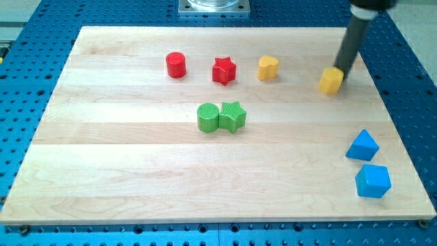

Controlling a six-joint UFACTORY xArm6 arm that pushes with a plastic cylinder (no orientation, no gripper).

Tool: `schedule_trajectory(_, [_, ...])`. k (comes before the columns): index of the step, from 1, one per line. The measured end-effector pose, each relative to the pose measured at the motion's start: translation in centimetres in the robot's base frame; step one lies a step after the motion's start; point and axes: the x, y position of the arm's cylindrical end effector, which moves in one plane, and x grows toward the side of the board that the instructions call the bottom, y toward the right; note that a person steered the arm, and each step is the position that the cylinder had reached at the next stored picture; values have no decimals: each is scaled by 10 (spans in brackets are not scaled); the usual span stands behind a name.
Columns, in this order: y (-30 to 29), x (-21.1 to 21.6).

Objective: Place the hexagon at the top of the triangle

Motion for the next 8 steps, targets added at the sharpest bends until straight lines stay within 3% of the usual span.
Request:
schedule_trajectory(2, [-21,-41])
schedule_trajectory(4, [-25,34])
schedule_trajectory(5, [-64,1])
schedule_trajectory(6, [-90,29])
schedule_trajectory(8, [-48,52])
